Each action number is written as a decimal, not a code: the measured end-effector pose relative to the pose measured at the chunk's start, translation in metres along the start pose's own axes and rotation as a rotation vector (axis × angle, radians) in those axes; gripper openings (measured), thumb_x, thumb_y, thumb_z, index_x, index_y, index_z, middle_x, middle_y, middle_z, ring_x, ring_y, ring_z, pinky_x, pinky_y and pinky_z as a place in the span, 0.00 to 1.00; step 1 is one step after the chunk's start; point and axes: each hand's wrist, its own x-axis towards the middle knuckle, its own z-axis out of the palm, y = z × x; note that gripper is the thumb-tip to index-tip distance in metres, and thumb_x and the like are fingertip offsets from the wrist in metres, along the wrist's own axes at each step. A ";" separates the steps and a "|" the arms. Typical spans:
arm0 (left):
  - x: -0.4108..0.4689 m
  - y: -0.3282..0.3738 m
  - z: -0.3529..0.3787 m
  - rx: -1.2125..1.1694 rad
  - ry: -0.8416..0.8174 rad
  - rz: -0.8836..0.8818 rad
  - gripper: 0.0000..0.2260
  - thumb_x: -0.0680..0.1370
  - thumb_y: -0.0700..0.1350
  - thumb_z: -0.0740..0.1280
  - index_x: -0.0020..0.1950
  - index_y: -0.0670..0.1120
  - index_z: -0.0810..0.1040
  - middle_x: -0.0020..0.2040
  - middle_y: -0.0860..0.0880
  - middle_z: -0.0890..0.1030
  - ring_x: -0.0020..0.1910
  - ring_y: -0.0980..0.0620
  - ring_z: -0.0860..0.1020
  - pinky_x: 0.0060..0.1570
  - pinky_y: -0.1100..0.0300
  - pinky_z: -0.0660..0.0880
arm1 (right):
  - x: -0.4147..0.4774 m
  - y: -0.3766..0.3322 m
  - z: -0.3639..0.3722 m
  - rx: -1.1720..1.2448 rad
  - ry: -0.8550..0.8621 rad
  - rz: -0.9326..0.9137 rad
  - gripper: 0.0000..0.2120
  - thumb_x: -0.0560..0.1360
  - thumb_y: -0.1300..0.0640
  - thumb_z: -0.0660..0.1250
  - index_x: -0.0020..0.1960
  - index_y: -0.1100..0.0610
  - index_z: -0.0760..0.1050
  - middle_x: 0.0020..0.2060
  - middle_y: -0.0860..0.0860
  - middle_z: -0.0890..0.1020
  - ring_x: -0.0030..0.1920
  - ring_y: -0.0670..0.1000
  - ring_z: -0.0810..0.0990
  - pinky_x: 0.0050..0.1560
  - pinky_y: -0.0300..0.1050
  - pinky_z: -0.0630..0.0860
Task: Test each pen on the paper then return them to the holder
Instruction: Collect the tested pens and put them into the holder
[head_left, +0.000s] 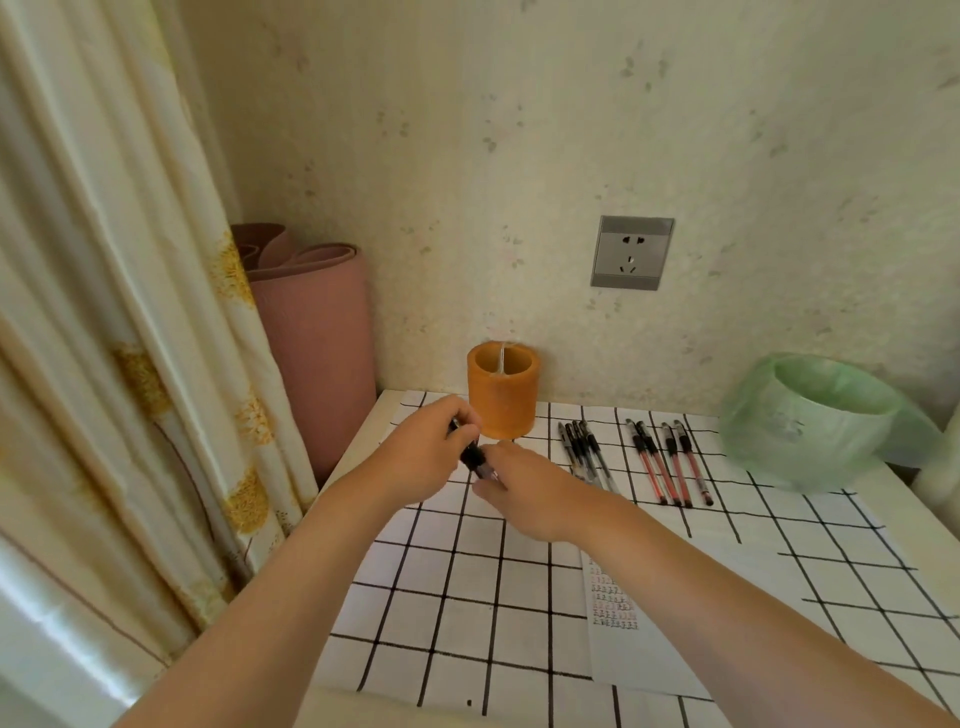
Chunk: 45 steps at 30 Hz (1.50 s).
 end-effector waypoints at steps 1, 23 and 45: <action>0.004 0.004 -0.001 0.064 -0.029 0.036 0.04 0.83 0.44 0.62 0.51 0.50 0.75 0.41 0.55 0.77 0.39 0.57 0.75 0.41 0.65 0.72 | 0.002 -0.001 -0.001 0.050 0.037 -0.011 0.06 0.82 0.52 0.59 0.58 0.51 0.70 0.52 0.51 0.76 0.50 0.51 0.77 0.51 0.47 0.74; 0.136 0.022 -0.060 -0.301 0.246 0.345 0.23 0.78 0.45 0.71 0.71 0.57 0.71 0.61 0.55 0.78 0.57 0.57 0.78 0.54 0.67 0.74 | 0.118 0.011 -0.089 0.480 0.457 0.017 0.11 0.84 0.60 0.55 0.62 0.57 0.73 0.47 0.52 0.83 0.47 0.47 0.82 0.43 0.32 0.75; 0.168 -0.039 -0.022 -0.105 0.288 0.253 0.15 0.77 0.39 0.71 0.63 0.50 0.81 0.54 0.53 0.83 0.46 0.60 0.79 0.47 0.76 0.71 | 0.151 0.048 -0.060 0.054 0.488 -0.038 0.05 0.79 0.55 0.65 0.51 0.51 0.80 0.41 0.48 0.83 0.43 0.48 0.80 0.47 0.50 0.78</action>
